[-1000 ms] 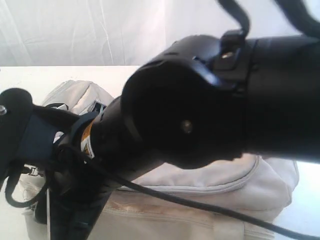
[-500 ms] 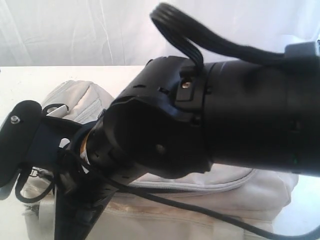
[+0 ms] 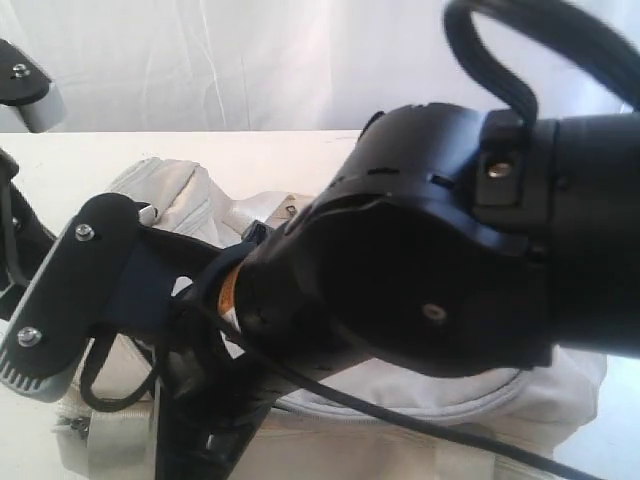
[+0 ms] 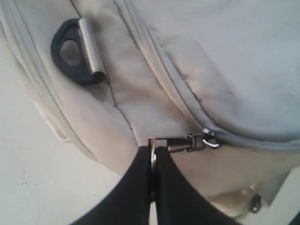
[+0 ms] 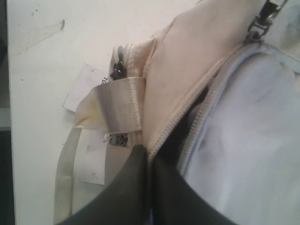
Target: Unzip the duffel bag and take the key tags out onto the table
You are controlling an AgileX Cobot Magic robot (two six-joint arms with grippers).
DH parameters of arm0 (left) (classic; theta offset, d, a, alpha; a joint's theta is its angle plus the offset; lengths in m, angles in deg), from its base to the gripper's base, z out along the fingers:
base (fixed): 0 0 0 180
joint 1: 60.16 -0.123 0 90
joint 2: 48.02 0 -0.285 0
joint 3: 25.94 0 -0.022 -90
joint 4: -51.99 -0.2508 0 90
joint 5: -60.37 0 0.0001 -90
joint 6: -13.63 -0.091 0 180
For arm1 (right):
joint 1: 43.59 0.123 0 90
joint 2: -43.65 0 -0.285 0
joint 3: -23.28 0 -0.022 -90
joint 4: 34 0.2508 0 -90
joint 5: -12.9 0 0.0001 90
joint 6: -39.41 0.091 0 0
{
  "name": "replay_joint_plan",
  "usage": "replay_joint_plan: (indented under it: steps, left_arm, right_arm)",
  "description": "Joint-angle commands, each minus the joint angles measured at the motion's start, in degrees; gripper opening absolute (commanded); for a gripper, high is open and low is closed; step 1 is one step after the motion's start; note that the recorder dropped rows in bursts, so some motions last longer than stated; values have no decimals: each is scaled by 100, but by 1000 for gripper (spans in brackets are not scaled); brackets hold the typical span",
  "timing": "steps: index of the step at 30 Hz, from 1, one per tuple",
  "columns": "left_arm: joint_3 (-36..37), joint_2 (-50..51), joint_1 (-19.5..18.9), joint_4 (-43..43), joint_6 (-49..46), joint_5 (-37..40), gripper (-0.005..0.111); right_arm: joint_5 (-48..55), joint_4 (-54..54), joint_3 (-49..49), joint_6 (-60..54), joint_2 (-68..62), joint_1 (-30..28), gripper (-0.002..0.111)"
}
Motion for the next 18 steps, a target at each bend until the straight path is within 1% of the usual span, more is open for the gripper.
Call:
replay_joint_plan:
  steps: [1, 6, 8, 14, 16, 18]
  left_arm:
    - [-41, 250, -22, -85, 75, -500, 0]
    - [-41, 423, -22, -320, 288, -1175, 0]
    - [-41, 499, -108, -383, 343, -1322, 0]
    - [-172, 762, -561, -276, 318, -1379, 0]
    - [-299, 837, -621, -178, 204, -1363, 0]
    - [-430, 930, -674, 163, -104, -1238, 0]
  right_arm:
    - [251, 0, -287, 76, 282, 5, 0]
    - [229, 0, -462, 76, 337, 5, 0]
    - [232, 30, -497, 76, 337, 5, 0]
    - [179, 56, -542, 76, 337, 5, 0]
    - [179, 56, -542, 76, 337, 5, 0]
    - [179, 56, -542, 76, 337, 5, 0]
